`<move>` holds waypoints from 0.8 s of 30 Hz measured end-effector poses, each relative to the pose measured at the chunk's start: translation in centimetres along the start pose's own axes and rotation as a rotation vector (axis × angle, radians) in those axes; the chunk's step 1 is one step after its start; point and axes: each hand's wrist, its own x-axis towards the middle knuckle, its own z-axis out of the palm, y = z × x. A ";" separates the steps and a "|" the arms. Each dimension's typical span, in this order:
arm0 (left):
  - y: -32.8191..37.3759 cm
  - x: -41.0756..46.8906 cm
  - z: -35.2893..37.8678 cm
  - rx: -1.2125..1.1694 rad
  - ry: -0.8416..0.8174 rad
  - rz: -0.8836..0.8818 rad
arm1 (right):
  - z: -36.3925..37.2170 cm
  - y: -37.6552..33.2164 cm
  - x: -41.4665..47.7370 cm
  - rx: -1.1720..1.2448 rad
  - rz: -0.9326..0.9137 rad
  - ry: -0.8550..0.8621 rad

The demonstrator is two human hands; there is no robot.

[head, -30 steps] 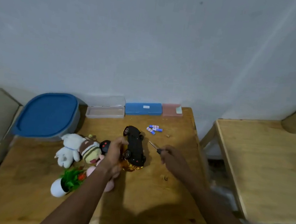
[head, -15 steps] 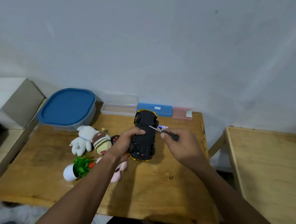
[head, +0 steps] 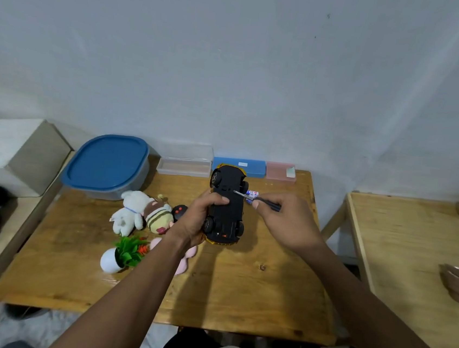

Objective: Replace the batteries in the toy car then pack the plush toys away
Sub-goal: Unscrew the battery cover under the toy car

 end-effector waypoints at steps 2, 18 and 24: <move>0.0 -0.1 0.1 0.005 -0.001 0.002 | -0.1 0.0 -0.2 0.016 0.012 -0.002; 0.2 -0.2 1.0 0.033 -0.020 0.022 | -0.6 0.2 -0.6 0.009 0.008 0.005; 0.0 0.4 1.1 0.222 0.047 0.156 | -0.8 0.2 0.0 -0.124 -0.004 -0.038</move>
